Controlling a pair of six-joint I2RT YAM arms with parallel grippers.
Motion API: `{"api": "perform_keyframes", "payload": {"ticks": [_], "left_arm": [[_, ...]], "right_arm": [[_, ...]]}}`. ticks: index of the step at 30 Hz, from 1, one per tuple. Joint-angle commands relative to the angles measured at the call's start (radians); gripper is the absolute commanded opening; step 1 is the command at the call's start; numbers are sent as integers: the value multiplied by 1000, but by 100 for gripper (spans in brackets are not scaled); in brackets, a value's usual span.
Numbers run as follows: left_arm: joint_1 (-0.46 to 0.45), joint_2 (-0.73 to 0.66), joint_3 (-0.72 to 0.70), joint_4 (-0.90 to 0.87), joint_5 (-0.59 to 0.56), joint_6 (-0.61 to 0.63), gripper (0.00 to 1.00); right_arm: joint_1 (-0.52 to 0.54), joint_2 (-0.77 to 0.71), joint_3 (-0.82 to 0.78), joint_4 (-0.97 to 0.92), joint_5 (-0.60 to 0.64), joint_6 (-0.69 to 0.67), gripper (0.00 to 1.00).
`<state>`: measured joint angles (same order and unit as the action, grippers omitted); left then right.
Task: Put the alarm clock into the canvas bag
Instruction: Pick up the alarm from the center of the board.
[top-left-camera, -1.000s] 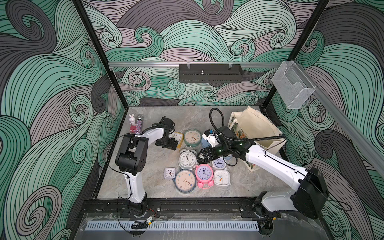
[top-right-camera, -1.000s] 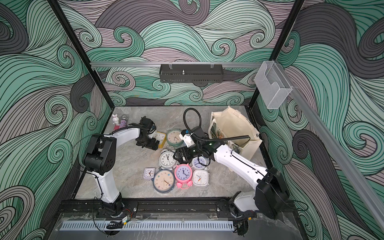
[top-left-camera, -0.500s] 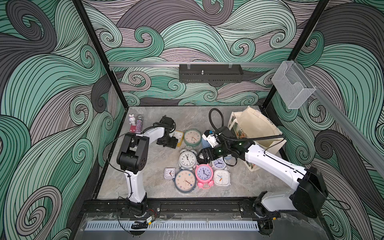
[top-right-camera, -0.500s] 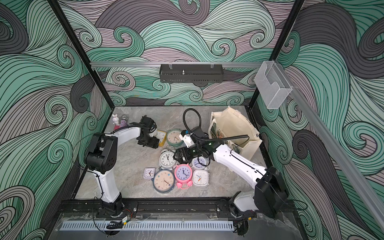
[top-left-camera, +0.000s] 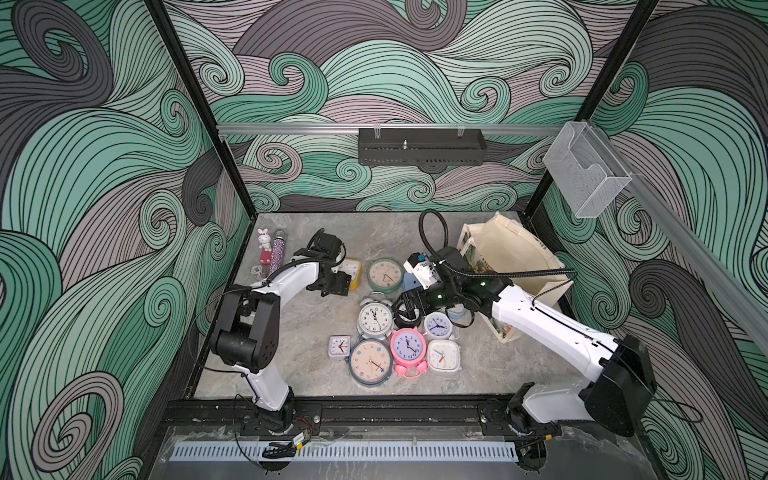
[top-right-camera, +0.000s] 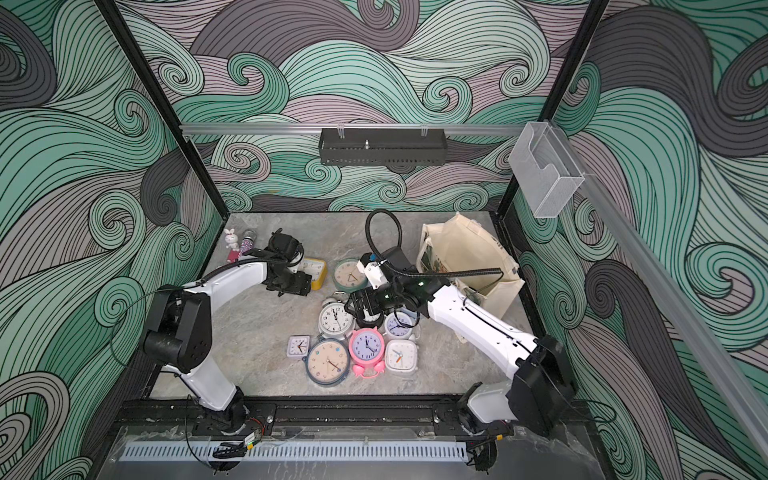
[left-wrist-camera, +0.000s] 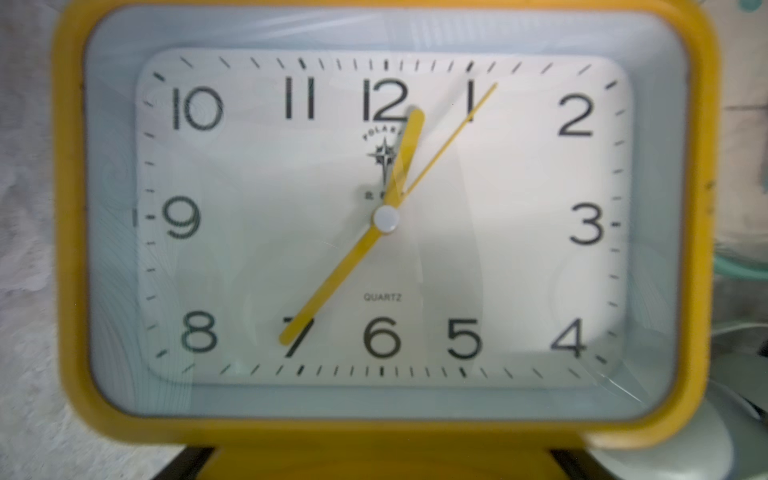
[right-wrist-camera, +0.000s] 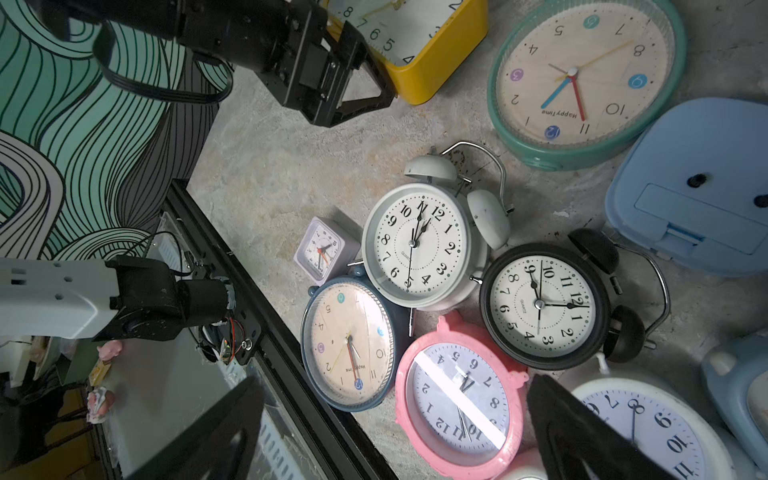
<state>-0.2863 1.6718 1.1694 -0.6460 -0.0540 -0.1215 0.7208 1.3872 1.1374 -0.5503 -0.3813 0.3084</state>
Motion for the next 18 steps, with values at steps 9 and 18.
{"api": "perform_keyframes", "payload": {"ticks": [9,18], "left_arm": [[-21,-363,-76,31,160,-75,67],[-109,-475,-75,78,243,-176,67]], "right_arm": [[-23,55,161,-29,-2,102,100],[-48,199,353,60,-85,267,100]]}}
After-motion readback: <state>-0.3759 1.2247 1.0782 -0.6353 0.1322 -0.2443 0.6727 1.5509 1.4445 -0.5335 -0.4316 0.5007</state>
